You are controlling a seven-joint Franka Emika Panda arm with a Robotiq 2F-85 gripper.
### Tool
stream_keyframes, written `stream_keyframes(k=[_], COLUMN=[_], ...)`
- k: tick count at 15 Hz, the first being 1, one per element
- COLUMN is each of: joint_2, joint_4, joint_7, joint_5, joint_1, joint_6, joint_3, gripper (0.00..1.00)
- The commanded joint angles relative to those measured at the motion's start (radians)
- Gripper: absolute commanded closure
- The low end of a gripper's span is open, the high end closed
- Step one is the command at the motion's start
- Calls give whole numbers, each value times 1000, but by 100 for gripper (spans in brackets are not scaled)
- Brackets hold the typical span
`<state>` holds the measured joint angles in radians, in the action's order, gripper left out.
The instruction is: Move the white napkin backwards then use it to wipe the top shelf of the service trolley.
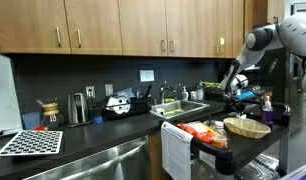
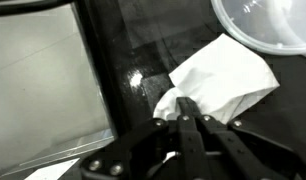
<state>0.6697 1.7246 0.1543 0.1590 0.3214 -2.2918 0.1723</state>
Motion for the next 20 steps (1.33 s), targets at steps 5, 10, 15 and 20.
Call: stream_keyframes(k=[5,10,15,20], joint_2=[24,15,-1,-28], joint_4=[-34,-12,21,71], joint_7=[51,77,107,148], joint_5=[-60,-81,-91,-120], joint_1=[-45,-75,-101,-122], joint_6=[25,29,42,57], joint_3=[-76,-116,-155,-196], gripper=[100,100,100,100])
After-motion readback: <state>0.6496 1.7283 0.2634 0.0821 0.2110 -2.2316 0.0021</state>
